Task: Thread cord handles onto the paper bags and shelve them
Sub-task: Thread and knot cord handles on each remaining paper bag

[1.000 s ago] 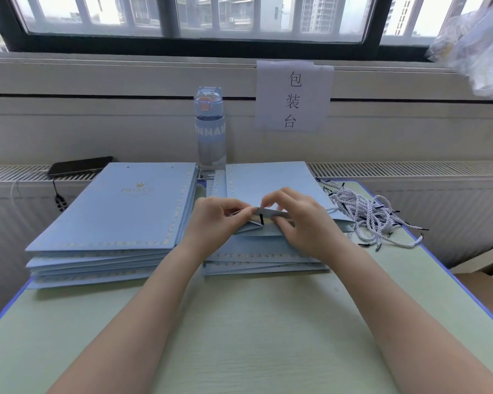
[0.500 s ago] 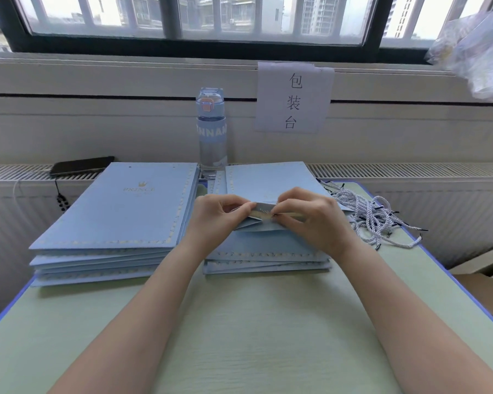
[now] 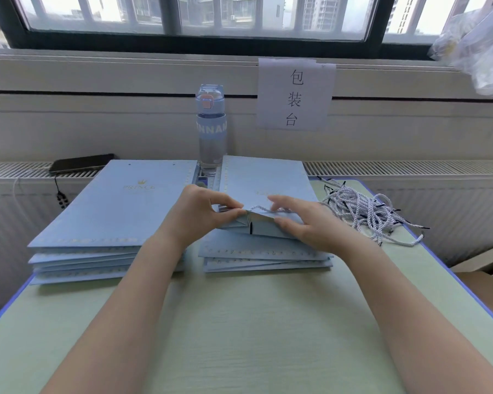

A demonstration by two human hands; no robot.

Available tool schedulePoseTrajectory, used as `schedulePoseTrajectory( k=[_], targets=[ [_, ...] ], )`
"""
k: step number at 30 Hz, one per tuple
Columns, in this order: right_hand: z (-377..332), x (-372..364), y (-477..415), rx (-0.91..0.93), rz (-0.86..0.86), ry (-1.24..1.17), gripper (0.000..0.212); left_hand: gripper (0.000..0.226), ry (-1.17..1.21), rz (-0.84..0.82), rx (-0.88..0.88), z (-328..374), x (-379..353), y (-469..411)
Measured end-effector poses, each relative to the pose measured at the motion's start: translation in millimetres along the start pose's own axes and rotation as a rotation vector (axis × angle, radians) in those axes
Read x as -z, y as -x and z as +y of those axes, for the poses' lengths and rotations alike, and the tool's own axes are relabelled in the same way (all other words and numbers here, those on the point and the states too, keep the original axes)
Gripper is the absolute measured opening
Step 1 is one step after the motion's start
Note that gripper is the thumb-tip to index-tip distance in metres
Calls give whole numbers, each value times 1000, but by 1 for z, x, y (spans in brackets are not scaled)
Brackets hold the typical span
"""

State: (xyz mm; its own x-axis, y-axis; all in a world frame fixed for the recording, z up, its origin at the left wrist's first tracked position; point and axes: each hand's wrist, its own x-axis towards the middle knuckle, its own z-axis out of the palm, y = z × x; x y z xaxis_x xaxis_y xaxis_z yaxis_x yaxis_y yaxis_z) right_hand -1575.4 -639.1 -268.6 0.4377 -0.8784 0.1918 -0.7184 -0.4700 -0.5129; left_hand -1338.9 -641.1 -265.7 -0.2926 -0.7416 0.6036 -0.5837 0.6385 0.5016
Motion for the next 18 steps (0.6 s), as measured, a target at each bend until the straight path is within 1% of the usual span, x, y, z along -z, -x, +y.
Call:
schedulePoseTrajectory(
  k=[4,8,10,12,14,15,18],
  targets=[
    [11,8,1,-37,68,-37,24,14,-57,88,53,-12,7,-3],
    [19,24,9,-124,19,-97,9,18,-119,179,103,-16,9,-2],
    [23,33,13,-164,34,-89,13,17,-124,217,149,-18,10,-2],
    [28,41,16,-192,95,-79,15,14,-119,250,180,-20,11,-3],
    [31,45,20,-226,133,-137,9,10,-126,268,182,-20,12,-3],
    [30,47,21,-241,116,-177,4,9,-126,276,184,-19,12,-3],
    [31,48,24,-280,-32,-221,28,7,-122,304,198,-17,11,-3]
  ],
)
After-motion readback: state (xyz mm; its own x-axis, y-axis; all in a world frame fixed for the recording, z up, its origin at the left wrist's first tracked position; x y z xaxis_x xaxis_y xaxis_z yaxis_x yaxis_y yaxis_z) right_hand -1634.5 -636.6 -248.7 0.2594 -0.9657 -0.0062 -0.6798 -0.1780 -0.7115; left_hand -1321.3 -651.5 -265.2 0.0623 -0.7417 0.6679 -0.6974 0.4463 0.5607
